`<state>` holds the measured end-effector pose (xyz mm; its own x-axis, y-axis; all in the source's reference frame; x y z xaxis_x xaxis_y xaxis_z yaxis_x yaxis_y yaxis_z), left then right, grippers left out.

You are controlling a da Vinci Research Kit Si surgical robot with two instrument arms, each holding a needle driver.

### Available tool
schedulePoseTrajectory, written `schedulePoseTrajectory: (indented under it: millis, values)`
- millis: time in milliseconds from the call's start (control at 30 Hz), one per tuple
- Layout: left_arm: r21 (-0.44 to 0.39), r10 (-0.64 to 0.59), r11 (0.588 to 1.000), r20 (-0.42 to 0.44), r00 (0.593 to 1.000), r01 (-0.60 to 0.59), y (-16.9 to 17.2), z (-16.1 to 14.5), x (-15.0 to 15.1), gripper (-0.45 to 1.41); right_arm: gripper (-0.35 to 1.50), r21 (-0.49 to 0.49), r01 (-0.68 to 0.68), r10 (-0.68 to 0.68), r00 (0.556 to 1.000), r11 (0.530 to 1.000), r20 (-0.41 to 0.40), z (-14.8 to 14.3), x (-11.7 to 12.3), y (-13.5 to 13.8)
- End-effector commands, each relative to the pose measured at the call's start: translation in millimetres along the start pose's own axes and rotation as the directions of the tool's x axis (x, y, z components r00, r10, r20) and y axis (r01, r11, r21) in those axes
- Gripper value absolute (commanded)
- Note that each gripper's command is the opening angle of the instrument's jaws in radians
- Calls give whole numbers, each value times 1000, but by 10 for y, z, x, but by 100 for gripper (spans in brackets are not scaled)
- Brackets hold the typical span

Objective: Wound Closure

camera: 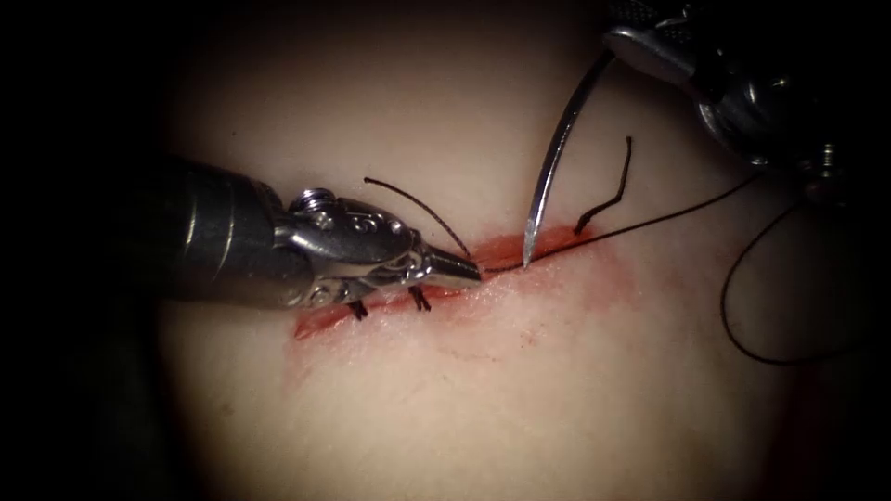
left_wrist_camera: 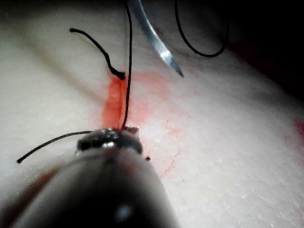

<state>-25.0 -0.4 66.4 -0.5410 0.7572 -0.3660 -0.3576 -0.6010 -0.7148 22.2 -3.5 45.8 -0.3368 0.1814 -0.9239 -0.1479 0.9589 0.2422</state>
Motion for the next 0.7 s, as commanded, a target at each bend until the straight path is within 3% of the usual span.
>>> schedulePoseTrajectory:
  millis: [33,233,533,700]
  values:
    - [12,4,1000,4,1000,-4,-2,7,-1,-45,-35,1,12,-12,1000,1000,-3,9,-4,1]
    - [137,44,989,14,999,-45,-5,9,-6,-45,-35,26,16,-16,1000,1000,-14,13,-3,-3]
    - [103,62,992,78,995,-70,-6,35,-34,-45,-35,87,3,0,999,996,-33,23,1,-10]
    - [117,50,991,87,995,-60,-12,46,-26,-45,-35,94,7,-4,999,996,-33,24,1,-10]
